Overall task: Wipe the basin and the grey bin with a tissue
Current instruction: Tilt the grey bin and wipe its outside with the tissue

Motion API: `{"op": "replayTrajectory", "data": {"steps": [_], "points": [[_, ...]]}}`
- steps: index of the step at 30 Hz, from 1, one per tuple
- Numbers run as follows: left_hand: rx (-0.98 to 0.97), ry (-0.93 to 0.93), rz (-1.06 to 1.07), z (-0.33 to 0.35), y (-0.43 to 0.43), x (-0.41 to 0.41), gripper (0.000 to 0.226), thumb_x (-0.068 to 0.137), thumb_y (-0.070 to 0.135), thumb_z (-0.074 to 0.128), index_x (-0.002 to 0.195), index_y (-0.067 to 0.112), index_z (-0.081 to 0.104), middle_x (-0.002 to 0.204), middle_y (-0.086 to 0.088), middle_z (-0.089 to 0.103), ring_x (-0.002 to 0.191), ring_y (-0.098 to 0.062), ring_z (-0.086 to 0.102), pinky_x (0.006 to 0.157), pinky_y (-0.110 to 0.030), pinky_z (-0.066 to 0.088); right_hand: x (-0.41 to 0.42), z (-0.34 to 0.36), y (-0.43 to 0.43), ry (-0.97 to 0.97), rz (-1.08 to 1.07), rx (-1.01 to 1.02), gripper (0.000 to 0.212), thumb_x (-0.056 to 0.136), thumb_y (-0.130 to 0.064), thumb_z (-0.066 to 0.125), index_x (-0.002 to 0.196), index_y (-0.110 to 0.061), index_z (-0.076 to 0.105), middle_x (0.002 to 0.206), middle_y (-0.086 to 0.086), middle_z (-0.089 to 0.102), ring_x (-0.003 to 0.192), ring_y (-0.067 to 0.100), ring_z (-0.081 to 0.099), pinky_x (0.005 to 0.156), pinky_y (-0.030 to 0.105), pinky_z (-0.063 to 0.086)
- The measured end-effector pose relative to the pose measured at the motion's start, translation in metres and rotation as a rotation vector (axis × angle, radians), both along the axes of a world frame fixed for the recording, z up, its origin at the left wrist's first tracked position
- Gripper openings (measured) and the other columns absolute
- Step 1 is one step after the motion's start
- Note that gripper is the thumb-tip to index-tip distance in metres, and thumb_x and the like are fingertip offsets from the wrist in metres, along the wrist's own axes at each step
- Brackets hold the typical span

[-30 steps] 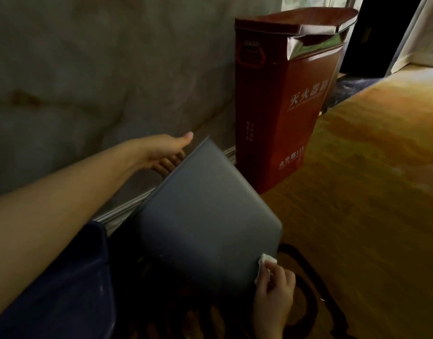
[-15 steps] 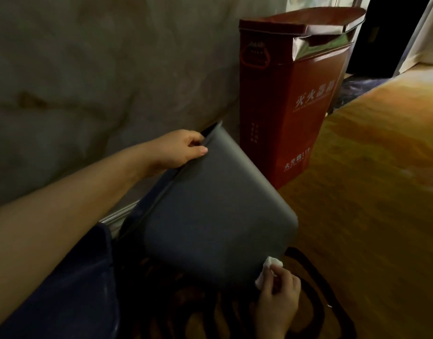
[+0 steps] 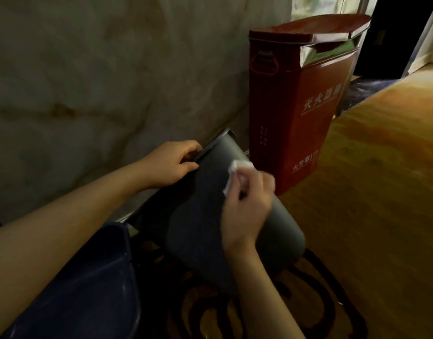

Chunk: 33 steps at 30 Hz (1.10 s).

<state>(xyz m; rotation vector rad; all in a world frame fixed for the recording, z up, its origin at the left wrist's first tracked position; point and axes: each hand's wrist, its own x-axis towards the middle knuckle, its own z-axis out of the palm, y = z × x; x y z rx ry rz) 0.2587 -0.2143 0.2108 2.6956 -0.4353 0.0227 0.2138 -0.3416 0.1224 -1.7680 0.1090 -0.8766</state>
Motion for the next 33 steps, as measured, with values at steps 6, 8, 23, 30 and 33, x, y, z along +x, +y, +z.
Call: {"op": "replayTrajectory", "data": {"steps": [6, 8, 23, 30, 33], "points": [[0.081, 0.003, -0.120, 0.000, -0.015, -0.001, 0.016, 0.085, 0.008, 0.056, 0.101, 0.013, 0.056, 0.091, 0.006, 0.055, 0.083, -0.010, 0.050, 0.058, -0.014, 0.029, 0.015, 0.012, 0.001, -0.024, -0.112, -0.121, 0.012, 0.089, -0.014, 0.055, 0.101, -0.015, 0.059, 0.097, -0.006, 0.042, 0.087, 0.004, 0.040, 0.069, 0.008, 0.034], [0.076, 0.047, -0.174, 0.001, -0.019, 0.000, 0.015, 0.086, 0.010, 0.055, 0.094, 0.022, 0.052, 0.089, 0.009, 0.055, 0.079, -0.007, 0.051, 0.060, -0.008, 0.032, 0.011, -0.006, -0.014, 0.058, -0.223, -0.072, 0.012, 0.090, -0.014, 0.054, 0.101, -0.014, 0.060, 0.098, -0.003, 0.046, 0.089, 0.007, 0.043, 0.069, 0.012, 0.034], [0.106, 0.282, -0.369, 0.012, -0.036, -0.019, 0.021, 0.086, 0.016, 0.057, 0.103, 0.027, 0.053, 0.106, 0.007, 0.056, 0.098, -0.010, 0.054, 0.083, -0.024, 0.041, -0.033, 0.002, -0.058, 0.560, -0.276, 0.333, 0.013, 0.091, -0.020, 0.054, 0.101, -0.015, 0.061, 0.108, 0.003, 0.058, 0.086, 0.008, 0.056, 0.071, 0.022, 0.048], [0.113, 0.266, -0.248, 0.008, -0.039, -0.026, 0.037, 0.087, 0.016, 0.057, 0.123, 0.023, 0.052, 0.111, 0.010, 0.052, 0.104, -0.006, 0.049, 0.087, -0.023, 0.036, -0.024, 0.041, -0.017, 0.165, -0.148, 0.172, 0.009, 0.092, -0.013, 0.053, 0.097, -0.009, 0.058, 0.094, -0.004, 0.042, 0.070, -0.003, 0.043, 0.065, -0.002, 0.038], [0.069, 0.281, -0.192, 0.007, -0.031, -0.030, 0.033, 0.087, 0.015, 0.057, 0.118, 0.024, 0.054, 0.115, 0.006, 0.056, 0.108, -0.009, 0.053, 0.091, -0.024, 0.039, -0.024, 0.027, -0.026, 0.173, -0.090, 0.155, 0.011, 0.093, -0.022, 0.052, 0.095, -0.014, 0.059, 0.094, -0.006, 0.045, 0.072, -0.002, 0.046, 0.057, 0.008, 0.041]]}}
